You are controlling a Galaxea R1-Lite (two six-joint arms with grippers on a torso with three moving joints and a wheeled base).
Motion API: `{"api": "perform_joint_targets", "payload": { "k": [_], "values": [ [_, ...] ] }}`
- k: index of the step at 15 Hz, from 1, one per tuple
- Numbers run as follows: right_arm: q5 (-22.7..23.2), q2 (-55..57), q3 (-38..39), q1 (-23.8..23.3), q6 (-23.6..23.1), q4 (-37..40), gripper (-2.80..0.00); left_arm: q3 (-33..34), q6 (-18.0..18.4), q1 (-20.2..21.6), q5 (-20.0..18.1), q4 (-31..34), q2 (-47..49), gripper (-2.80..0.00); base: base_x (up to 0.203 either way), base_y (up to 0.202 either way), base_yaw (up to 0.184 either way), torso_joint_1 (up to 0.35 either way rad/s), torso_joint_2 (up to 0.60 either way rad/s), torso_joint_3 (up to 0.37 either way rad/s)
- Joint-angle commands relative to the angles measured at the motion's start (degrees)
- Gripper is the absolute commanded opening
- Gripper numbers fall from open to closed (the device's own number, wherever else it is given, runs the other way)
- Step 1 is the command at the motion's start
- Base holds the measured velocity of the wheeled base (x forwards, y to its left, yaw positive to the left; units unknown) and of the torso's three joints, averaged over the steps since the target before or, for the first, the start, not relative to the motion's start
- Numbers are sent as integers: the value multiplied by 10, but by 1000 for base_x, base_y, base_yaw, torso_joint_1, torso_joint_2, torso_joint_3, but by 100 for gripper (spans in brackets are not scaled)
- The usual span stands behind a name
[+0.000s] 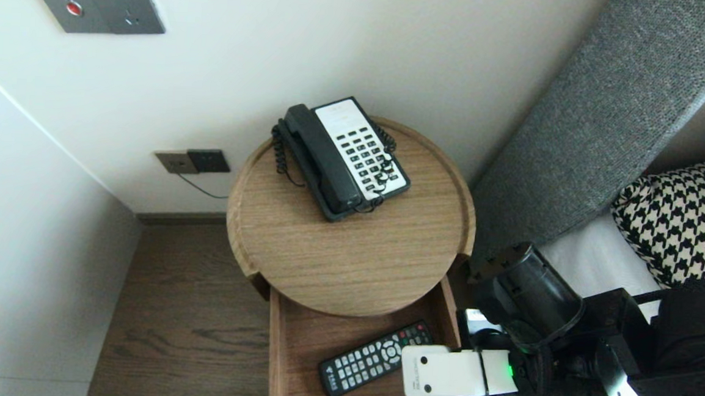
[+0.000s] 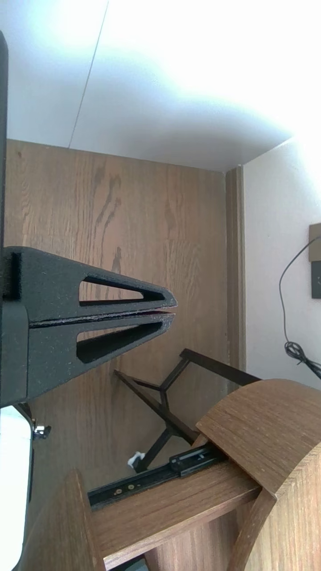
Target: Take the remote control out of the drawer one by one and place them on the table
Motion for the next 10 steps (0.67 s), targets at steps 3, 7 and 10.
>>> {"api": "perform_joint_targets", "payload": {
  "k": [3, 7, 10],
  "values": [
    [1, 31, -10, -9, -55, 0, -280, 0, 0, 0, 0, 0, -1, -280, 0, 0, 0, 0, 0, 0],
    [4, 68, -3, -10, -58, -45, 0, 0, 0, 0, 0, 0, -1, -280, 0, 0, 0, 0, 0, 0],
    [8, 87, 17, -8, -59, -103, 0, 0, 0, 0, 0, 0, -1, -280, 0, 0, 0, 0, 0, 0]
  ]
}}
